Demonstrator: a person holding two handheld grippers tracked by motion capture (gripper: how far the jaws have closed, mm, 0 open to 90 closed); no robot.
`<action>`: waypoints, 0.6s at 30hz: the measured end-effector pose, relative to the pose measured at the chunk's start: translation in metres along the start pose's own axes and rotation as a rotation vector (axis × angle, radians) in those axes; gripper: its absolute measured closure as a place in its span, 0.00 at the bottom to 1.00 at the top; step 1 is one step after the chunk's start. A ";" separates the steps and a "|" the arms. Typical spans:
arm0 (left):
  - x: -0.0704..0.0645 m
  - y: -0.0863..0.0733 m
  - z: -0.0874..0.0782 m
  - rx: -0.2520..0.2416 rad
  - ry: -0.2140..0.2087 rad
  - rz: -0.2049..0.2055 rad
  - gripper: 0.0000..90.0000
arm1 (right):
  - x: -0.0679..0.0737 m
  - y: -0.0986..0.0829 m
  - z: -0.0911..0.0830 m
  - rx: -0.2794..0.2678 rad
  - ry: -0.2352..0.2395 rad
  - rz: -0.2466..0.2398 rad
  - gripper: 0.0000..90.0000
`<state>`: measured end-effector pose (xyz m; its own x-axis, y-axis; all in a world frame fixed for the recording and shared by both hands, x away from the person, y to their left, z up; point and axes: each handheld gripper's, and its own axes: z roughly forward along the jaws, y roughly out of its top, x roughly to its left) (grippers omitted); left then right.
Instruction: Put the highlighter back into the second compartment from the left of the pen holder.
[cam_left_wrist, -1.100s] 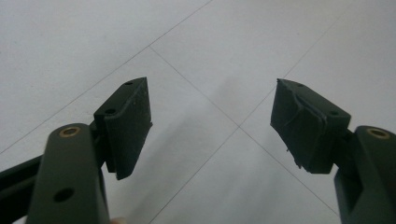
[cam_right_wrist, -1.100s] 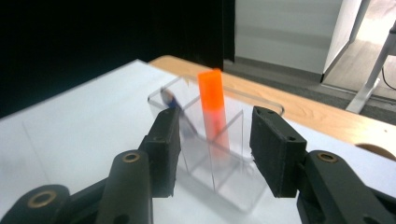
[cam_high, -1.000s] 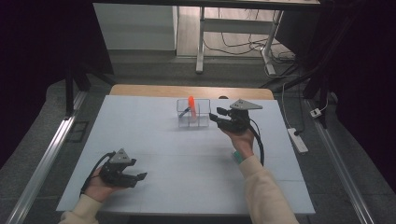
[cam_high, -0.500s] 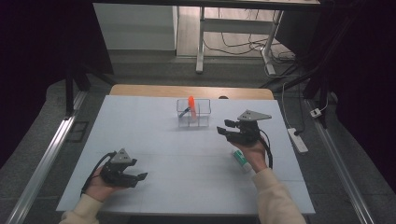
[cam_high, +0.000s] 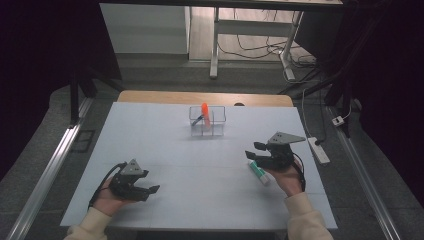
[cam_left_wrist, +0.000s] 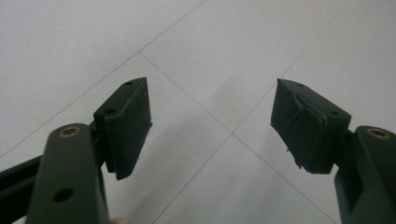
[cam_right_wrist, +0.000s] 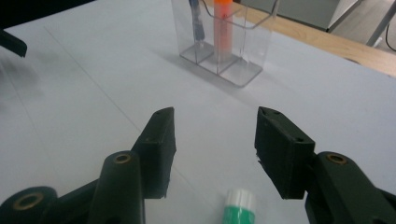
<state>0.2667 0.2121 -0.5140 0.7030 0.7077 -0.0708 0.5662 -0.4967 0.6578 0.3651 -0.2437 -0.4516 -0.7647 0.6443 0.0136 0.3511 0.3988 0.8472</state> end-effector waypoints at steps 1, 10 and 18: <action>0.000 0.000 -0.001 -0.001 0.002 0.002 0.32 | 0.000 -0.002 -0.002 0.009 -0.003 0.002 0.52; 0.000 -0.001 -0.003 -0.006 0.005 0.001 0.32 | -0.007 -0.011 -0.016 0.072 -0.040 0.021 0.50; 0.001 -0.001 -0.003 -0.006 0.007 -0.003 0.32 | -0.011 -0.020 -0.023 0.147 -0.046 0.041 0.48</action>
<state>0.2651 0.2149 -0.5129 0.6982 0.7127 -0.0676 0.5658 -0.4915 0.6621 0.3538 -0.2735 -0.4560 -0.7234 0.6901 0.0196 0.4599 0.4606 0.7592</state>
